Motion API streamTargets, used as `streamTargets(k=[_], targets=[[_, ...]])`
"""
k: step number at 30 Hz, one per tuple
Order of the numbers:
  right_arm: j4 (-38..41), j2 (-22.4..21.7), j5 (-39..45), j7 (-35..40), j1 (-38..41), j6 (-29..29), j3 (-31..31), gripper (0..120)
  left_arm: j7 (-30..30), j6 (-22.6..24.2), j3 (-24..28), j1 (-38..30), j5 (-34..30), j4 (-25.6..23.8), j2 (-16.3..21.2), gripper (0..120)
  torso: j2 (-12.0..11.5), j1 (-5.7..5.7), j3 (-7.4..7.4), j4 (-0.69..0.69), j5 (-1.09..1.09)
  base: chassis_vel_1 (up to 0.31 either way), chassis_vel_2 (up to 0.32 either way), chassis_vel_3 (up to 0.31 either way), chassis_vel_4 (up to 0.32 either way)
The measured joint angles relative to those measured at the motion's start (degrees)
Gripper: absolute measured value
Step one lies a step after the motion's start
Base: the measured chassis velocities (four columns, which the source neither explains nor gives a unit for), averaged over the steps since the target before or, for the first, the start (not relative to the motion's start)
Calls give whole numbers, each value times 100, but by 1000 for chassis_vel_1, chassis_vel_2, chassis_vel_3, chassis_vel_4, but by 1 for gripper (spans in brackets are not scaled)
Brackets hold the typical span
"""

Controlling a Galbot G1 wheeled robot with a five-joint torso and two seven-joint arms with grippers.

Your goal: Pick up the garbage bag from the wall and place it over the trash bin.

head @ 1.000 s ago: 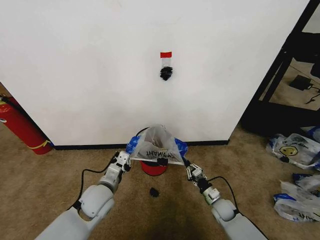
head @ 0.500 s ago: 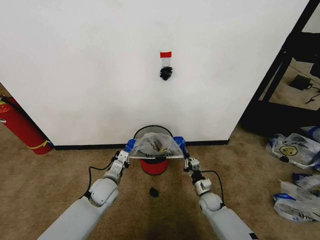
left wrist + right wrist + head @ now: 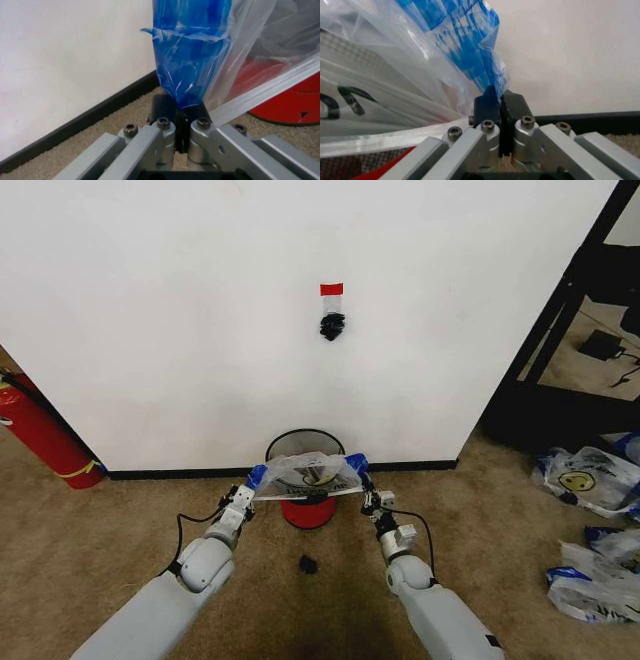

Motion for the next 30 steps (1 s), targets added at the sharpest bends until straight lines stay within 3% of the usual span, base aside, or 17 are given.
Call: streamTargets(k=[2,5,8,13,16,21,26,30], targets=[[125,-21,-20,-7,-83,-4,25,1,-15,-10,0,54,-132,-108,24,0,0,0,0,-1,0,0,0,0,0],[388,-174,-149,-159,-275,-2,12,13,-42,-8,-9,237,-289,-428,146,0,0,0,0,0,0,0,0,0,0],[566,-336,-278,-317,-418,-12,0,19,-19,37,-31,387,-312,-690,245,6,0,0,0,1,2,0,0,0,0],[1128,-937,-575,-492,-851,-193,84,43,104,227,-120,776,-265,-1283,516,28,0,0,-1,-2,0,0,0,0,0],[1309,-1115,-681,-593,-1001,-193,191,51,155,238,-200,913,-223,-1421,609,34,0,-1,-1,-1,0,0,0,0,0],[1948,-1478,-730,-843,-1520,-141,507,72,384,218,-508,1333,-192,-1865,1011,56,0,-1,-1,0,2,0,0,0,0],[2579,-1636,-678,-1130,-2013,-88,823,87,614,-8,-612,1494,-192,-2113,1333,71,0,-1,-1,0,1,0,0,0,0],[3284,-1714,-466,-1263,-2495,-69,1075,99,1280,-613,-558,1174,-349,-2058,1413,88,0,-1,-1,-1,0,0,0,0,0]])
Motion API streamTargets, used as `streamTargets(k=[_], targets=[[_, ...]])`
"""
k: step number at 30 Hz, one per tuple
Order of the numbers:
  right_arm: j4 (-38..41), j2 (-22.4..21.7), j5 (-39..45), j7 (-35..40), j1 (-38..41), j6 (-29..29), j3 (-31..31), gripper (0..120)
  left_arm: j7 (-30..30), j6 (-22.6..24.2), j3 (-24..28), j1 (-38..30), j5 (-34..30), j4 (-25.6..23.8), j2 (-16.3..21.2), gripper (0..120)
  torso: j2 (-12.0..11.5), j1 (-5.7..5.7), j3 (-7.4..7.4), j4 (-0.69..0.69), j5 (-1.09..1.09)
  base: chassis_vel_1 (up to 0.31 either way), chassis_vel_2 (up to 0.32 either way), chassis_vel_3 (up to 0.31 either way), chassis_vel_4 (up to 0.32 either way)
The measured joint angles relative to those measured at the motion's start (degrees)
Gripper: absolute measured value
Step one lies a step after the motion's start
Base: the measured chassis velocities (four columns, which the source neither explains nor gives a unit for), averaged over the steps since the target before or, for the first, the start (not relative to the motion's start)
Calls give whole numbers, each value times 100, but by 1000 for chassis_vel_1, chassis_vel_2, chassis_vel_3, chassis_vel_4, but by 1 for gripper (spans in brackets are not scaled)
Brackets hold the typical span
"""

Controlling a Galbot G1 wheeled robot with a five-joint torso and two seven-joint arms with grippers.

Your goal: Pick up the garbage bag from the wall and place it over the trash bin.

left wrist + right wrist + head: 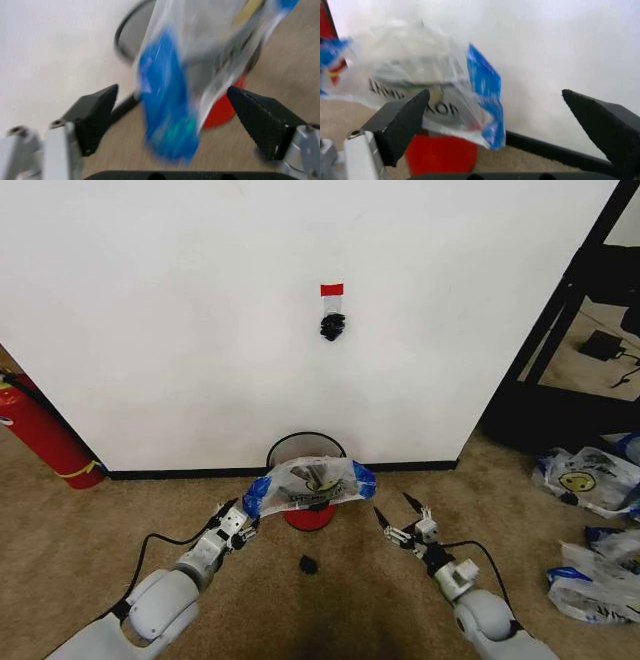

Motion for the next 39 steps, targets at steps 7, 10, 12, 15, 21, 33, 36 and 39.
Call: streamTargets(k=[7,10,12,15,21,33,36,39], targets=[[585,-34,175,25,-350,-37,246,100,1562,-886,73,-1111,-721,488,18,100,0,0,1,-1,1,0,0,0,0],[679,-24,176,63,-383,-59,277,100,1786,-849,213,-1582,-1140,660,9,100,0,0,1,3,1,0,0,0,0],[753,7,171,85,-442,-64,323,100,1663,-550,504,-2138,-1566,846,-36,100,0,1,1,3,1,0,0,0,0],[846,69,150,105,-580,-56,439,100,874,555,1175,-3188,-2416,1197,-183,100,0,1,1,-1,3,0,0,0,0],[1041,150,16,124,-861,90,620,100,-123,2022,2370,-4507,-3348,2083,-538,100,0,1,2,-1,1,0,0,0,0],[1401,-108,-180,178,-955,189,480,100,-776,2756,2122,-4803,-3647,3273,-813,100,-1,1,2,8,1,0,0,0,0],[1460,-394,-273,112,-967,137,741,100,-789,2799,1945,-4811,-3946,3338,-963,100,0,1,1,-4,2,0,0,0,0],[1494,-688,-284,65,-1010,58,850,100,-793,2800,1809,-4761,-4013,3295,-1077,100,-1,1,1,-5,0,0,0,0,0]])
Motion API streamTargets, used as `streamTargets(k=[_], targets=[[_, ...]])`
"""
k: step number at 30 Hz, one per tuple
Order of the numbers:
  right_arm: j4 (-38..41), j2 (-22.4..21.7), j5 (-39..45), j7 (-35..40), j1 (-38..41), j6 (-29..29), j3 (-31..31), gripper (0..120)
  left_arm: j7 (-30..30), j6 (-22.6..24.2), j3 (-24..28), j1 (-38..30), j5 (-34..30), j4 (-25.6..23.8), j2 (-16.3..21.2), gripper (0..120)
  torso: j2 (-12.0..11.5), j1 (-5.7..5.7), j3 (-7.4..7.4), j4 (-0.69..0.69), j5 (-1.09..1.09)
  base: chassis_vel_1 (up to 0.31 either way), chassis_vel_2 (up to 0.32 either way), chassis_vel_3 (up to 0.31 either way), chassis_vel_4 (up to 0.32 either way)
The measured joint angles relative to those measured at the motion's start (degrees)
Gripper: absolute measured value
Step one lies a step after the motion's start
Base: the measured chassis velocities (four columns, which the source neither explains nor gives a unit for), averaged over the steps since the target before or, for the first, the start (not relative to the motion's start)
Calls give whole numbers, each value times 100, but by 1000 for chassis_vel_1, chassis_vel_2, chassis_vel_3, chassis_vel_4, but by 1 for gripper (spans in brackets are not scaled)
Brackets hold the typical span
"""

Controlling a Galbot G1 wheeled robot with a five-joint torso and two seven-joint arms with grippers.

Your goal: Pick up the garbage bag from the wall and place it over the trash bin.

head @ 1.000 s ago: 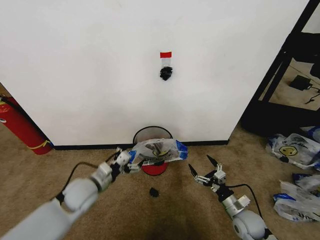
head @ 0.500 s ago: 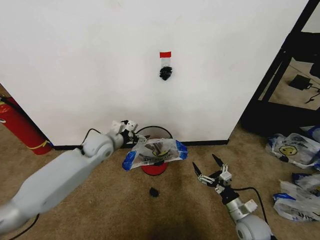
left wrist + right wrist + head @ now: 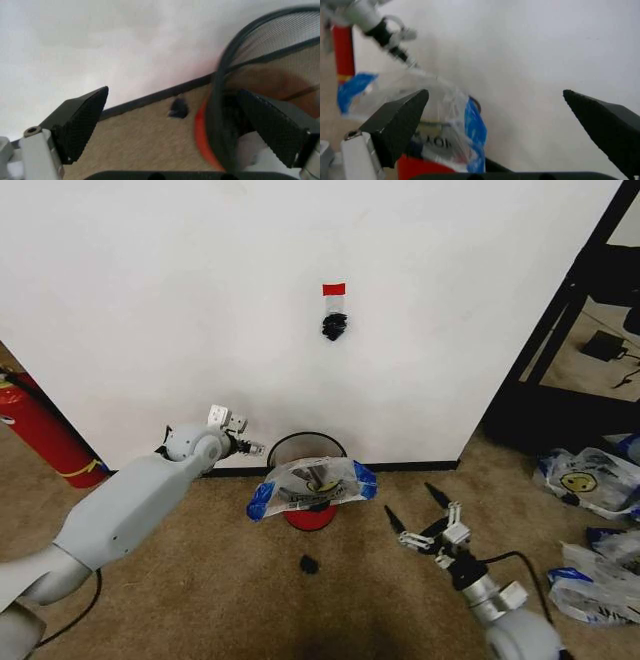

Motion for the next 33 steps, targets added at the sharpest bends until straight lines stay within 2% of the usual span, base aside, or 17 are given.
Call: streamTargets(k=[1,4,8,16,18,24,27,28,33], targets=[[0,0,0,0,0,0,0,100,0,0,0,0,0,0,0,100,0,0,0,0,0,0,0,0,0],[-92,-523,-162,-363,-19,101,194,100,-37,-5,-170,44,-7,-138,-113,100,0,0,-1,9,3,0,0,0,0],[-110,-869,-124,-458,-21,224,402,100,-141,-16,-88,32,0,-59,-279,100,0,0,0,4,1,0,0,0,0],[44,-1007,133,-303,-48,156,499,100,-311,-29,245,31,117,224,-541,100,0,0,0,7,2,0,0,0,0],[44,-995,132,-298,-44,156,499,100,-415,-30,381,-20,124,331,-621,97,0,0,0,7,1,0,0,0,0],[50,-918,96,-287,-49,196,464,100,-658,-37,584,-184,-35,588,-819,77,0,0,0,4,2,0,0,0,0],[46,-902,81,-283,-50,232,456,100,-762,-40,640,-207,-159,627,-864,64,0,0,0,7,2,0,0,0,0],[46,-902,81,-283,-50,232,456,100,-762,-40,640,-207,-159,627,-864,64,0,0,0,7,2,0,0,0,0],[37,-903,66,-271,-57,278,441,100,-987,-42,661,-189,-363,620,-923,45,0,0,0,6,1,0,0,0,0]])
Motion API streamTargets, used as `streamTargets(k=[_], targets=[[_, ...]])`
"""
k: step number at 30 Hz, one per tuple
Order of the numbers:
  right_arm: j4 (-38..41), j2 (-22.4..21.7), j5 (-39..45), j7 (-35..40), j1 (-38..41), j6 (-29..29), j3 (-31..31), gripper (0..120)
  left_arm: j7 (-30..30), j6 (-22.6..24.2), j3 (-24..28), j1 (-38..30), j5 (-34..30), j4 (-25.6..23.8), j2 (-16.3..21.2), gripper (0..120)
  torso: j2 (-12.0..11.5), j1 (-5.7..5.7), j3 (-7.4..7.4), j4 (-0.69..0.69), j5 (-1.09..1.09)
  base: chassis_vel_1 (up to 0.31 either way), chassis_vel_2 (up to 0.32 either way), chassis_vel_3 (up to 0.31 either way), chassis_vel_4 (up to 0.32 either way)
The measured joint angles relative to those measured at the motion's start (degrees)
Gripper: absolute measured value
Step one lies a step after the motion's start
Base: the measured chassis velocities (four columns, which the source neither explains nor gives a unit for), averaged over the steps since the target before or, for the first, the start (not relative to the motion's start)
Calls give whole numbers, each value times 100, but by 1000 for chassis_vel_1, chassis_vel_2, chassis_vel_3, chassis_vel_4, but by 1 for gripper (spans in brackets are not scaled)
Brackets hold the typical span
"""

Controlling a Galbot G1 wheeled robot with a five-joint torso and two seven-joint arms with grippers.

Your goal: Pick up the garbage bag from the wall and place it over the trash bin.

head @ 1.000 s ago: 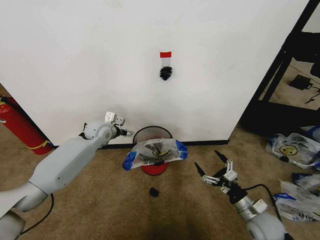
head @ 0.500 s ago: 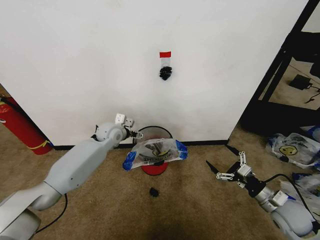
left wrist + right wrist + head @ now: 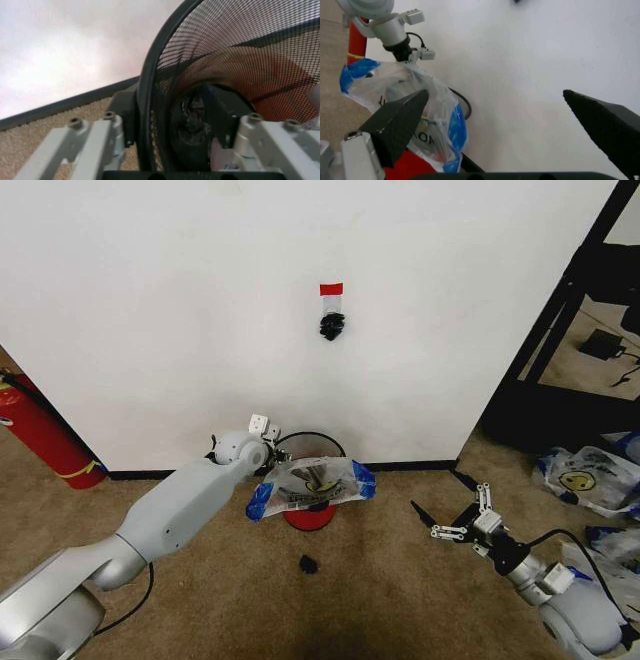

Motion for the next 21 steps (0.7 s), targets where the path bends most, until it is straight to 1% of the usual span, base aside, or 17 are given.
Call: streamTargets(k=[1,3,4,7,8,9,10,11,12,14,15,17,18,21], targets=[[-5,-11,-3,8,2,6,-8,100,-72,0,6,3,-68,-19,-6,39,0,0,0,0,0,0,0,0,0],[-28,-43,-1,30,21,19,-13,100,-196,-2,11,4,-208,-55,-6,32,0,0,0,0,0,0,0,0,0],[-28,-43,-1,30,21,19,-13,100,-196,-2,11,4,-208,-55,-6,32,0,0,0,0,0,0,0,0,0],[-59,-114,102,100,65,21,-13,100,-510,-2,20,38,-558,-192,31,19,0,0,0,0,0,0,0,0,0],[-59,-114,102,100,65,21,-13,100,-510,-2,20,38,-558,-192,31,19,0,0,0,0,0,0,0,0,0],[-50,-134,166,133,67,16,-12,100,-687,-3,9,68,-751,-280,71,11,0,0,0,-1,0,0,0,0,0],[-23,-145,189,144,67,13,-13,100,-863,-3,-28,108,-947,-378,115,6,0,0,0,-2,-1,0,0,0,0],[-2,-152,194,147,65,12,-13,100,-986,-3,-66,144,-1080,-452,145,4,0,0,0,-2,-1,0,0,0,0],[-2,-152,194,147,65,12,-13,100,-986,-3,-66,144,-1080,-452,145,4,0,0,0,-2,-1,0,0,0,0],[81,-215,223,161,59,4,-14,100,-1439,-3,-314,323,-1567,-797,289,4,0,1,0,-4,-1,0,0,0,0],[116,-283,261,177,53,4,-20,100,-1688,-3,-524,478,-1822,-1043,377,4,0,0,0,-3,1,0,0,0,0],[194,-534,422,218,26,18,-39,100,-2125,-3,-1074,930,-2323,-1566,525,3,0,-1,0,3,1,0,0,0,0],[194,-534,422,218,26,18,-39,100,-2125,-3,-1074,930,-2323,-1566,525,3,0,-1,0,3,1,0,0,0,0],[273,-868,677,223,23,49,-7,100,-2652,-3,-1788,1621,-2997,-2323,637,3,0,-1,0,5,-2,0,0,0,0]])
